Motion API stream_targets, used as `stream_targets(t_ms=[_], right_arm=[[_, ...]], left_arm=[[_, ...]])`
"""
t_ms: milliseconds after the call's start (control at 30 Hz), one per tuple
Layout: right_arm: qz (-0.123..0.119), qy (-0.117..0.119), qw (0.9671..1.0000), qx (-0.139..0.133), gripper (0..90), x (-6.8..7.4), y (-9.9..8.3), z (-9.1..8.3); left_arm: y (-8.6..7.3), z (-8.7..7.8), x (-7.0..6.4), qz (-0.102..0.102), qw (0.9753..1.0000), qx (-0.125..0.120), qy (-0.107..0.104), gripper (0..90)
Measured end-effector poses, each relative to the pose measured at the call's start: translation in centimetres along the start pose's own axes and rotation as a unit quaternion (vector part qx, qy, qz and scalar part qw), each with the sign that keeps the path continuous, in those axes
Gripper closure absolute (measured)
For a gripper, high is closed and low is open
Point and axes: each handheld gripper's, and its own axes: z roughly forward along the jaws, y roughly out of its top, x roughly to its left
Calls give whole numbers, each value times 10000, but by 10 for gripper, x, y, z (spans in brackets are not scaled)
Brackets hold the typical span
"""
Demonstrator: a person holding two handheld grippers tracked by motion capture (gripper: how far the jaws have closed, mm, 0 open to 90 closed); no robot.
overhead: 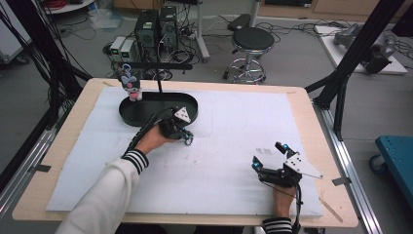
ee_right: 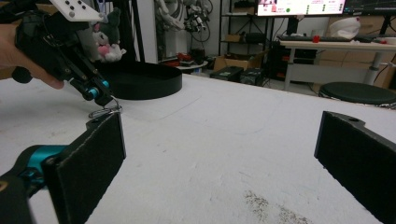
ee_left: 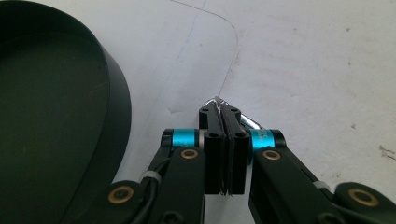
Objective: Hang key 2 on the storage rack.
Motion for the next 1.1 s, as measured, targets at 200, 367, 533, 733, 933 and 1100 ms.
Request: stream_targets(t_ms=[200, 367, 533, 733, 933, 1100], right_arm=[[6, -8, 10000, -5, 11, 0, 0, 0], [5, -9, 10000, -8, 11, 0, 0, 0], [8, -11, 10000, -8, 11, 0, 0, 0], [20, -6, 10000, 17, 12, 0, 0, 0], [13, -10, 10000, 20, 12, 1, 0, 0], [10, -10, 10000, 22, 11, 1, 0, 0]], left_arm=[[2, -4, -1, -52, 9998, -44, 171, 883], [3, -18, 2, -157, 9993, -263, 210, 883], [7, -44, 5, -281, 9973, -603, 320, 883], [9, -84, 16, -473, 9918, -1049, 561, 883], [16, -118, 24, -485, 9876, -1262, 801, 883], [21, -138, 31, -492, 9851, -1338, 962, 883]])
